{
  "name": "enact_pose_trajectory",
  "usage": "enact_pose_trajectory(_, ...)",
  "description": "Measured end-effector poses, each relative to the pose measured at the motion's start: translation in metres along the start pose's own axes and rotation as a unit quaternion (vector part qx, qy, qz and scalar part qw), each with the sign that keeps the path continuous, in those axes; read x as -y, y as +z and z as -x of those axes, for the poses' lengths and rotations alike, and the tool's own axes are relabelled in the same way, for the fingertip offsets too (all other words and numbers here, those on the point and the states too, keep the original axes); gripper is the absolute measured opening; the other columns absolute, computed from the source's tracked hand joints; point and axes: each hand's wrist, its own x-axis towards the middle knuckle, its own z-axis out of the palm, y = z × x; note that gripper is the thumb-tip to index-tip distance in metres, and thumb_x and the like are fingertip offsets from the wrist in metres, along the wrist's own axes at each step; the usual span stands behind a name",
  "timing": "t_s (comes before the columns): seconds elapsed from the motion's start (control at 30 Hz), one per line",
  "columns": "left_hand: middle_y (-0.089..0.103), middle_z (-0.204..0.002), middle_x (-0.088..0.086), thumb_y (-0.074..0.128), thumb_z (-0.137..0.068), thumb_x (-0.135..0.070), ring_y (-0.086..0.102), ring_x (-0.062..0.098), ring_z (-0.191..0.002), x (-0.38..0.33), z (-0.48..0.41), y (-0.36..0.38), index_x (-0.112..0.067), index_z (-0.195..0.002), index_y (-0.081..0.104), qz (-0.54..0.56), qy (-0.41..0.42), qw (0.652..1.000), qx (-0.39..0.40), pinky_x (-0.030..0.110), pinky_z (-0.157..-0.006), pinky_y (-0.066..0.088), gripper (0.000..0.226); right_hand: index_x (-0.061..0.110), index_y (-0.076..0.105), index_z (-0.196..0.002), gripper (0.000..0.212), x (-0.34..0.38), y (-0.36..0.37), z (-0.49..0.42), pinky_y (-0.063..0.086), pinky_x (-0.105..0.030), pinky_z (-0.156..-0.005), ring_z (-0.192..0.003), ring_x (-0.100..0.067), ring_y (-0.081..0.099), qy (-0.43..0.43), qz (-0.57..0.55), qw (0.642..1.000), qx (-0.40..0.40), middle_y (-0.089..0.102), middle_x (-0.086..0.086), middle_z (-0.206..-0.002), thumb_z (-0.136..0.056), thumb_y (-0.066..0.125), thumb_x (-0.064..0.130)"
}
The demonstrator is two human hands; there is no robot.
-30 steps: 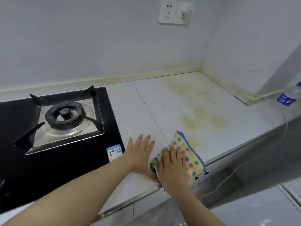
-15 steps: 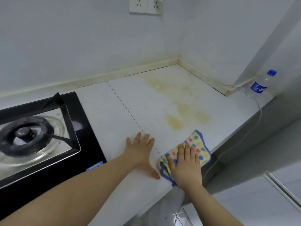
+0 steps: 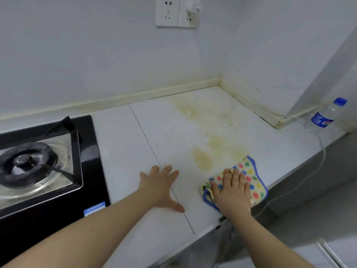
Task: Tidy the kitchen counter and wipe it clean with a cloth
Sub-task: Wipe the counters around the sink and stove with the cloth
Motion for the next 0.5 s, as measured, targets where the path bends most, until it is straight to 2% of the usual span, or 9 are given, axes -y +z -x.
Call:
enact_pose_trajectory(0.1,-0.009,-0.158,-0.011,0.059,-0.059,-0.081,-0.008,0.029,-0.145,-0.005,-0.006,-0.006,-0.037,-0.148,-0.008,0.021,-0.027,0.999,0.033,0.06,-0.11,0.017,0.12,0.012,-0.005,-0.151,0.077,-0.001,0.002,0.0,-0.003,-0.044,-0.119,-0.146,-0.032,-0.007,-0.013,0.02,1.0,-0.006,-0.007,-0.014,-0.159,-0.093,0.006,0.061)
enact_pose_trajectory(0.17,-0.015,-0.157,-0.012,0.062,-0.058,-0.079,-0.015,0.028,-0.145,-0.005,-0.009,-0.007,-0.038,-0.147,-0.012,0.033,-0.038,0.997,0.056,0.063,-0.11,0.013,0.123,0.013,-0.006,-0.151,0.105,0.0,0.004,0.011,-0.007,-0.044,-0.117,-0.146,-0.034,-0.008,-0.058,0.027,0.998,0.005,-0.008,-0.015,-0.158,-0.068,-0.025,0.075)
enact_pose_trajectory(0.23,-0.018,-0.157,-0.012,0.064,-0.059,-0.077,-0.016,0.028,-0.145,-0.008,-0.011,-0.011,-0.04,-0.146,-0.013,0.046,-0.05,0.995,0.067,0.065,-0.11,0.013,0.123,0.015,-0.005,-0.151,0.133,-0.013,0.002,0.001,-0.008,-0.043,-0.117,-0.146,-0.032,-0.009,-0.094,0.048,0.994,0.007,-0.009,-0.013,-0.159,-0.039,-0.047,0.074)
enact_pose_trajectory(0.27,-0.018,-0.156,-0.013,0.064,-0.06,-0.076,-0.016,0.028,-0.145,-0.01,-0.012,-0.014,-0.041,-0.146,-0.013,0.053,-0.056,0.995,0.069,0.066,-0.11,0.014,0.121,0.016,-0.004,-0.151,0.134,-0.02,0.0,-0.006,-0.008,-0.042,-0.117,-0.147,-0.03,-0.009,-0.095,0.047,0.994,-0.002,-0.008,-0.011,-0.159,-0.038,-0.046,0.075)
enact_pose_trajectory(0.3,-0.018,-0.156,-0.013,0.063,-0.062,-0.076,-0.016,0.028,-0.145,-0.014,-0.013,-0.016,-0.042,-0.146,-0.012,0.061,-0.066,0.994,0.069,0.066,-0.109,0.016,0.118,0.017,-0.003,-0.151,0.125,-0.028,-0.005,-0.017,-0.006,-0.042,-0.118,-0.147,-0.029,-0.008,-0.083,0.031,0.996,-0.009,-0.008,-0.01,-0.159,-0.048,-0.037,0.08)
enact_pose_trajectory(0.33,-0.018,-0.156,-0.014,0.062,-0.063,-0.076,-0.016,0.028,-0.145,-0.016,-0.015,-0.018,-0.042,-0.146,-0.011,0.071,-0.074,0.992,0.067,0.067,-0.109,0.017,0.116,0.017,-0.002,-0.152,0.108,-0.034,-0.008,-0.026,-0.004,-0.043,-0.118,-0.147,-0.028,-0.008,-0.065,0.015,0.998,-0.015,-0.008,-0.01,-0.159,-0.066,-0.021,0.08)
enact_pose_trajectory(0.4,-0.017,-0.156,-0.014,0.064,-0.063,-0.074,-0.016,0.028,-0.145,-0.02,-0.016,-0.02,-0.043,-0.146,-0.01,0.081,-0.085,0.991,0.065,0.068,-0.107,0.017,0.116,0.017,-0.001,-0.152,0.076,-0.04,-0.013,-0.039,-0.002,-0.044,-0.119,-0.147,-0.029,-0.007,-0.028,0.0,0.999,-0.015,-0.008,-0.011,-0.159,-0.092,0.009,0.062)
enact_pose_trajectory(0.43,-0.015,-0.156,-0.015,0.065,-0.062,-0.073,-0.015,0.029,-0.145,-0.022,-0.017,-0.021,-0.043,-0.146,-0.009,0.085,-0.088,0.99,0.067,0.068,-0.107,0.018,0.116,0.017,0.001,-0.152,0.07,-0.039,-0.011,-0.04,-0.001,-0.045,-0.119,-0.147,-0.031,-0.006,-0.016,-0.006,1.0,-0.019,-0.006,-0.012,-0.159,-0.095,0.015,0.055)
enact_pose_trajectory(0.5,-0.011,-0.157,-0.014,0.069,-0.062,-0.07,-0.012,0.03,-0.145,-0.022,-0.018,-0.023,-0.043,-0.147,-0.005,0.095,-0.088,0.989,0.065,0.068,-0.106,0.02,0.116,0.014,0.013,-0.151,0.071,-0.027,0.0,-0.03,0.003,-0.05,-0.117,-0.146,-0.035,0.002,-0.012,-0.021,0.999,-0.036,0.004,-0.017,-0.158,-0.091,0.01,0.051)
